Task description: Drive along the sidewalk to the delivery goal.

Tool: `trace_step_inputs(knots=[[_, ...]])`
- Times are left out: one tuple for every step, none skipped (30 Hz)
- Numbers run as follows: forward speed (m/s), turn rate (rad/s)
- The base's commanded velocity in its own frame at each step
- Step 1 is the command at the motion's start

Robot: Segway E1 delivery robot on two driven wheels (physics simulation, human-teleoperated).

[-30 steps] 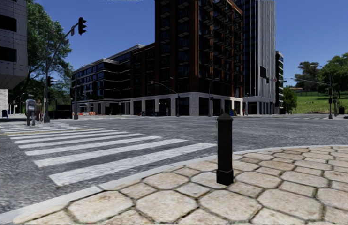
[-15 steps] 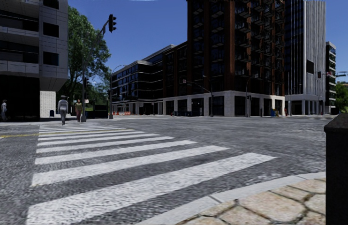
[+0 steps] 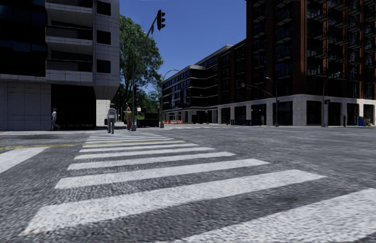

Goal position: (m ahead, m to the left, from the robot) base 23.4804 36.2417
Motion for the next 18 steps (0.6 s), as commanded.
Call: trace_step_inputs(knots=[[1.39,0.56],[1.39,0.56],[1.39,0.56],[1.39,0.56],[1.39,0.56],[1.39,0.56],[1.39,0.56],[1.39,0.54],[1.39,0.49],[1.39,0.49],[1.39,0.43],[1.39,0.42],[1.39,0.42],[1.39,0.42],[1.39,0.42],[1.39,0.42],[1.39,0.41],[1.39,0.26]])
